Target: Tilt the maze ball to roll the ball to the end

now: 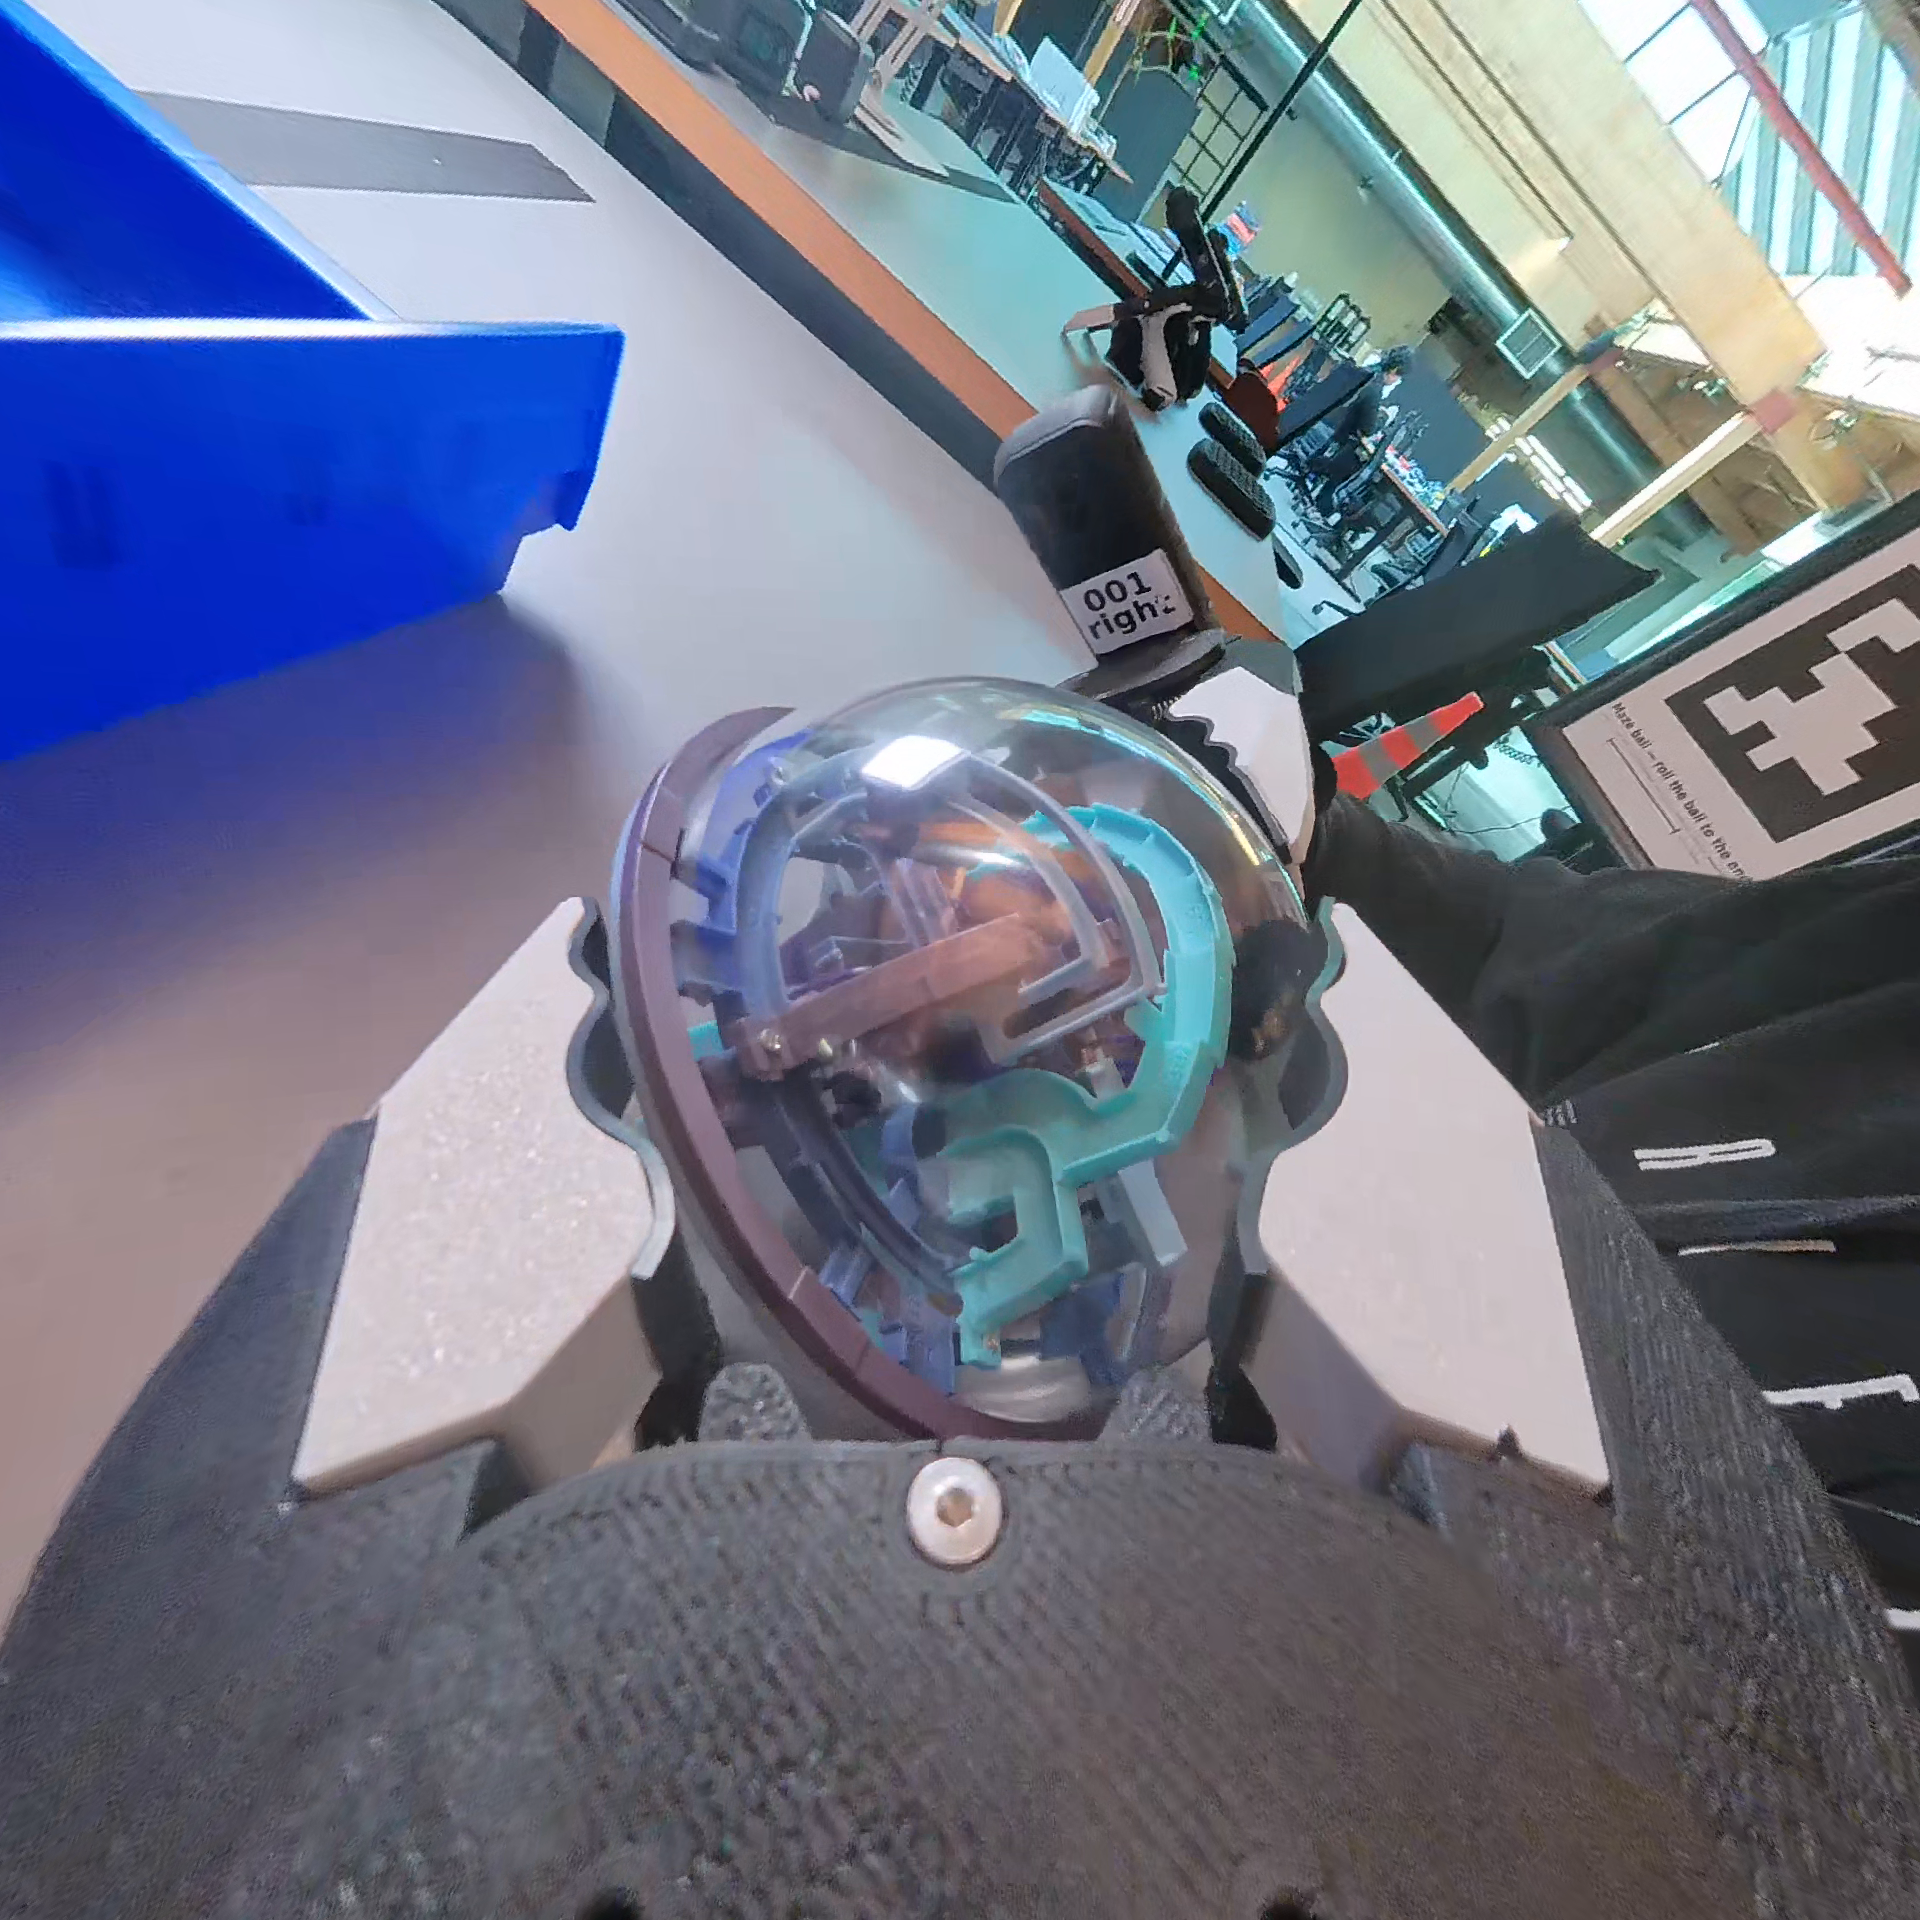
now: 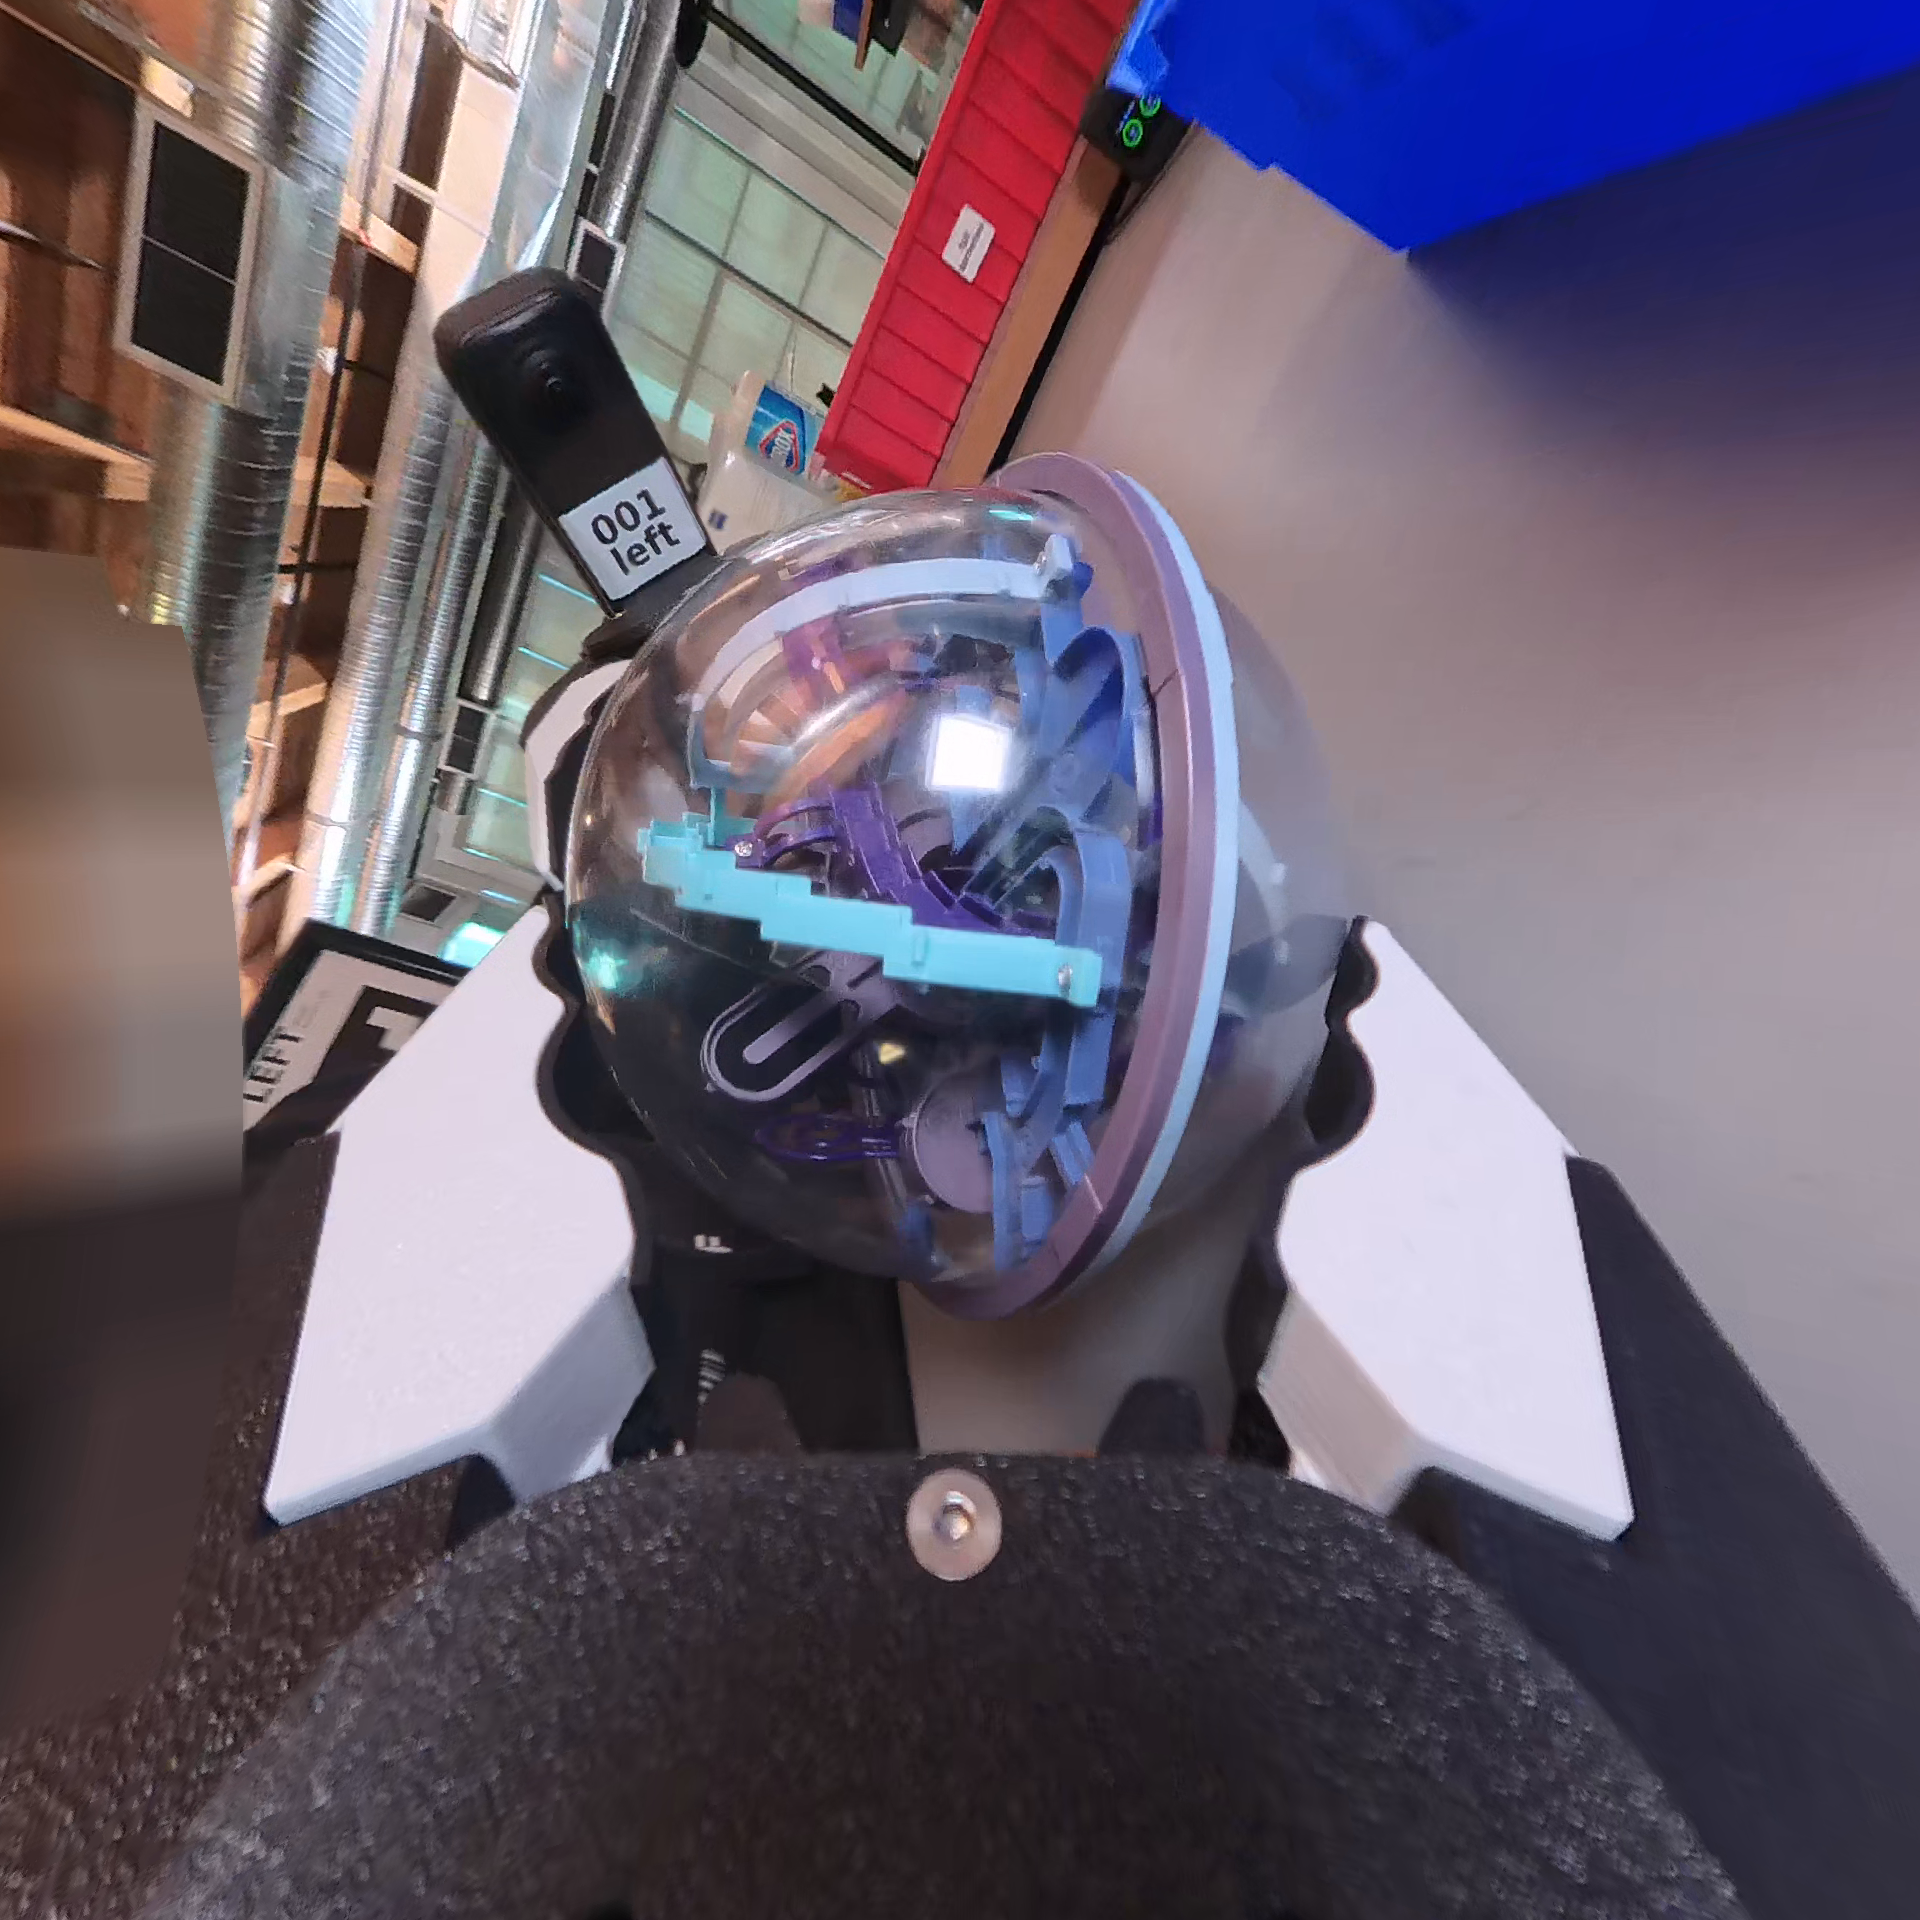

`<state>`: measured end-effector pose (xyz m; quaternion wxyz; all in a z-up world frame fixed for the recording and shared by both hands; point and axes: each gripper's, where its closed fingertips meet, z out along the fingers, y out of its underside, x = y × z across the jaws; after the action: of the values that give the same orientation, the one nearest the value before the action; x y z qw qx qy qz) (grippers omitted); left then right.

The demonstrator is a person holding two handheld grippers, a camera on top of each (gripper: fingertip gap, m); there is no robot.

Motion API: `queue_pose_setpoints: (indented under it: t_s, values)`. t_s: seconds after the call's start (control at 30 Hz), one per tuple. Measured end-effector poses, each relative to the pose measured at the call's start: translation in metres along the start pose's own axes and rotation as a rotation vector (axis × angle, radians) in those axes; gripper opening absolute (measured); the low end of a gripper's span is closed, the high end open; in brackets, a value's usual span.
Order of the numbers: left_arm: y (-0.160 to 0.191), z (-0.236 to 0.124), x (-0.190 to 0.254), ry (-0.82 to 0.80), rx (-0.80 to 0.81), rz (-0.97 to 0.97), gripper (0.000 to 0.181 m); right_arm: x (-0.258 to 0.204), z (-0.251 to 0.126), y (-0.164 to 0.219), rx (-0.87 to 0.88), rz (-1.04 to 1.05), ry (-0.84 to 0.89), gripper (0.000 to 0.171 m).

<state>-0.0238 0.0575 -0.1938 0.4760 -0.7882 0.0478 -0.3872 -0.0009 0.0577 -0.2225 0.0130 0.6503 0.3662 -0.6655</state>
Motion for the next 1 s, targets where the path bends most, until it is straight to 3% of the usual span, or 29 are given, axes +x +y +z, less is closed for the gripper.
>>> queue_pose_setpoints:
  t_s: [0.03, 0.13, 0.27, 0.33, 0.5, 0.87, 0.93, 1.0]
  values:
    - [-0.001, 0.002, -0.003, 0.001, -0.001, -0.014, 0.128, 0.001, -0.003, -0.003, 0.012, -0.032, 0.014, 0.138]
    - [-0.002, 0.008, -0.011, 0.004, -0.016, -0.057, 0.127, 0.004, -0.015, -0.017, 0.046, -0.27, 0.118, 0.139]
    - [-0.001, 0.02, -0.021, -0.005, -0.054, -0.062, 0.124, -0.005, -0.035, -0.034, 0.008, -0.769, 0.345, 0.139]
    - [-0.001, 0.027, -0.022, 0.003, -0.072, -0.052, 0.125, -0.006, -0.04, -0.036, -0.052, -0.853, 0.405, 0.138]
    - [-0.016, 0.031, -0.028, -0.025, -0.022, -0.02, 0.125, 0.006, -0.045, -0.038, -0.065, -0.825, 0.433, 0.136]
    - [-0.041, 0.029, -0.036, -0.113, -0.013, 0.061, 0.125, 0.016, -0.039, -0.022, -0.017, -0.519, 0.224, 0.126]
    - [-0.043, 0.031, -0.037, -0.102, -0.02, 0.056, 0.123, 0.017, -0.041, -0.023, 0.005, -0.569, 0.239, 0.131]
    - [-0.046, 0.033, -0.037, -0.093, -0.027, 0.058, 0.12, 0.016, -0.046, -0.033, 0.045, -0.756, 0.329, 0.136]
